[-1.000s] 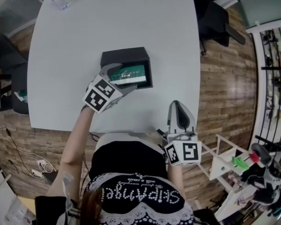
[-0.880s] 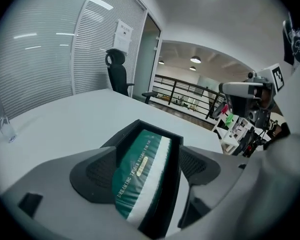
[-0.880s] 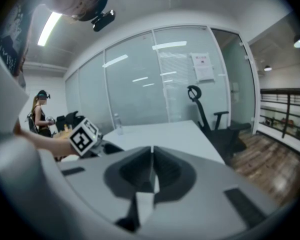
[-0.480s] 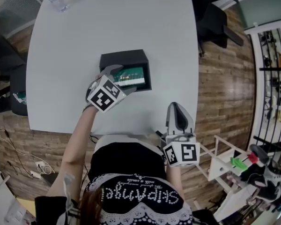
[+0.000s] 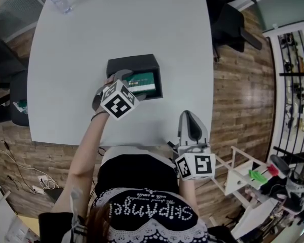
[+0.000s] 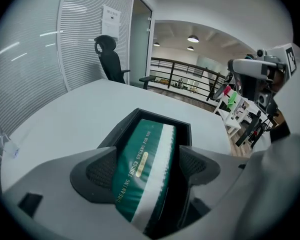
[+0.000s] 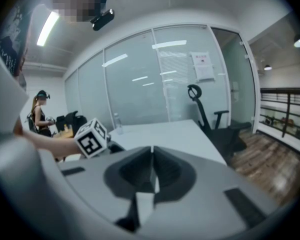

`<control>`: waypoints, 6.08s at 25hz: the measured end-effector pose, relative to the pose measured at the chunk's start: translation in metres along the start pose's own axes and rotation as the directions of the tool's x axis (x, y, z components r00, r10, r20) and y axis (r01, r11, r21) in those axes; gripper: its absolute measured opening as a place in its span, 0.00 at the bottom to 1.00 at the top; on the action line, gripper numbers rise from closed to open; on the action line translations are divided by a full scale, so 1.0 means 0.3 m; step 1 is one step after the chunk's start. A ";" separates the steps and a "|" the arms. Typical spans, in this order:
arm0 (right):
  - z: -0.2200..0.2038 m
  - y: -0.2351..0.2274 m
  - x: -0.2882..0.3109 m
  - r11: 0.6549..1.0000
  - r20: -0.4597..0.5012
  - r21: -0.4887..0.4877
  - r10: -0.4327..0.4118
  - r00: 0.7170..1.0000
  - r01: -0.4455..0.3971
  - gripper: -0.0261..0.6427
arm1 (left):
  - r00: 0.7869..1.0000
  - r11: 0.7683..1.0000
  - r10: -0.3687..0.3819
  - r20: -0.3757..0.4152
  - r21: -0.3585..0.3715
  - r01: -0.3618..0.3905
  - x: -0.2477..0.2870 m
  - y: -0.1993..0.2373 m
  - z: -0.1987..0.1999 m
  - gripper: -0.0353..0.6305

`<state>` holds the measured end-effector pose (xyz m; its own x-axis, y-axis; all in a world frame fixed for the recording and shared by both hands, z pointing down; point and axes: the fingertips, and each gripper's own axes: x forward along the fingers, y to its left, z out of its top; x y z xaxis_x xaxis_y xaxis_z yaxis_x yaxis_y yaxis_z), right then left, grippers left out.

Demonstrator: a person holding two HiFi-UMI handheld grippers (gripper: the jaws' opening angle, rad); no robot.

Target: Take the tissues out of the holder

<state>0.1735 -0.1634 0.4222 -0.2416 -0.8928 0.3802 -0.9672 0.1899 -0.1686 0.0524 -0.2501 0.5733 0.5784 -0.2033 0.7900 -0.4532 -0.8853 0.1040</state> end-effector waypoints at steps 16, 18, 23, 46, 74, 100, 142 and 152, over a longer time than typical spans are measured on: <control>-0.010 -0.007 0.016 1.000 -0.010 0.032 0.002 1.000 -0.001 0.09 | 0.996 0.999 -0.034 -0.084 0.005 0.034 0.033 0.001 -0.018 0.63; -0.010 -0.002 0.022 1.000 -0.010 0.030 0.006 1.000 -0.006 0.09 | 0.992 0.999 -0.047 -0.113 -0.003 0.047 0.041 -0.001 -0.029 0.63; -0.004 0.014 0.036 0.999 -0.010 0.029 0.018 1.000 -0.017 0.09 | 0.987 0.998 -0.062 -0.147 -0.005 0.062 0.044 -0.002 -0.033 0.62; 0.002 0.040 0.077 0.998 -0.017 0.016 0.064 0.998 -0.064 0.09 | 0.988 0.998 -0.053 -0.148 0.021 0.056 0.047 0.001 -0.025 0.58; 0.071 -0.003 -0.024 1.000 0.057 -0.011 0.012 0.998 -0.011 0.09 | 0.990 0.997 0.068 0.120 -0.052 -0.062 -0.229 0.021 0.147 0.58; 0.222 0.060 -0.133 0.991 0.202 -0.099 -0.064 0.977 0.085 0.09 | 0.593 0.893 0.451 0.667 -0.333 -0.304 -0.946 0.072 0.254 0.58; 0.182 0.010 -0.465 0.989 0.247 -0.145 0.050 0.968 -0.014 0.09 | 0.385 0.627 0.777 0.498 -0.670 -0.398 -1.114 -0.453 -0.217 0.58; 0.176 -0.003 -0.456 0.987 0.225 -0.162 0.045 0.973 -0.008 0.09 | 0.385 0.625 0.779 0.495 -0.666 -0.408 -1.120 -0.448 -0.202 0.58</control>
<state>0.2115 -0.0631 0.3225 -0.2612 -0.9523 0.1575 -0.9651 0.2611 -0.0222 -0.1219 -0.0374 0.3305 0.2051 -0.9750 0.0858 -0.9708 -0.1915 0.1447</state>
